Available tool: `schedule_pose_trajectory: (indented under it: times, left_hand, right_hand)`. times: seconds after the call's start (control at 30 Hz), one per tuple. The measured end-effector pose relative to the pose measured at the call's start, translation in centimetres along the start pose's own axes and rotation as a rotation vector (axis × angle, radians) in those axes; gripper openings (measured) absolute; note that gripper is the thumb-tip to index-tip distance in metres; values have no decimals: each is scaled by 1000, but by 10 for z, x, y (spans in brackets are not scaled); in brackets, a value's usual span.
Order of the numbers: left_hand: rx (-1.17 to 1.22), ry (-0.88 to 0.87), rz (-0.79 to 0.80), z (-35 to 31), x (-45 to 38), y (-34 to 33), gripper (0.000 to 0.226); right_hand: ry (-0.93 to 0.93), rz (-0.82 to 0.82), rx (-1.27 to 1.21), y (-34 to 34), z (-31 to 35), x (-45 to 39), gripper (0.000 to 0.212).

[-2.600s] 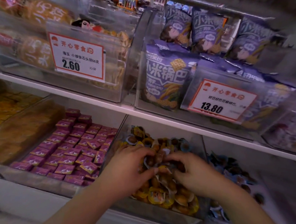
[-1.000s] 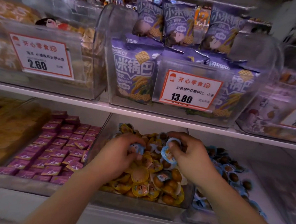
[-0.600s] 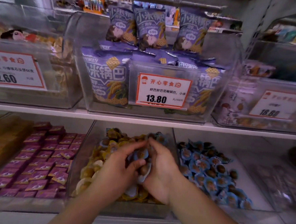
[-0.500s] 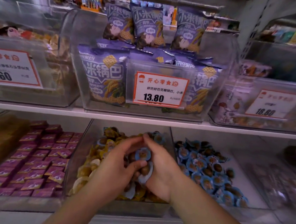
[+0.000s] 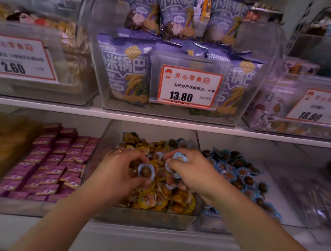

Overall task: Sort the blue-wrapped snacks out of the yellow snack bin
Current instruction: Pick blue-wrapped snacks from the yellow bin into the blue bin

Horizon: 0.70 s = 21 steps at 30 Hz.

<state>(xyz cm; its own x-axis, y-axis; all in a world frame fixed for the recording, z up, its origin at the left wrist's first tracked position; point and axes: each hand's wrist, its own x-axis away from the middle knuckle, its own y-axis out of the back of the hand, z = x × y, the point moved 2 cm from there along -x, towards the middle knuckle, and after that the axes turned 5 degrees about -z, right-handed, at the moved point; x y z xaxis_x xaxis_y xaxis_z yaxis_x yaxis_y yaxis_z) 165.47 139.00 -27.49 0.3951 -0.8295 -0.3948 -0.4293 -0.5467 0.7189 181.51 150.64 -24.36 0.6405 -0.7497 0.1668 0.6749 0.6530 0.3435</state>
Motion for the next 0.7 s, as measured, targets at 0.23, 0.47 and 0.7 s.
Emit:
schedule_pose_trajectory:
  times: [0.23,0.47,0.7]
  left_hand:
    - [272,-100,-210,-42,2,-26,43]
    - [140,-110,67,-42,1,-59,55]
    - [-162,-202,139,-43,-5,-68,28]
  right_hand:
    - [-58,179,-500,-11,1,17,18]
    - [35,-251,-308,80,-8,13,9]
    - [-22,-318,168,114,-46,-3,17]
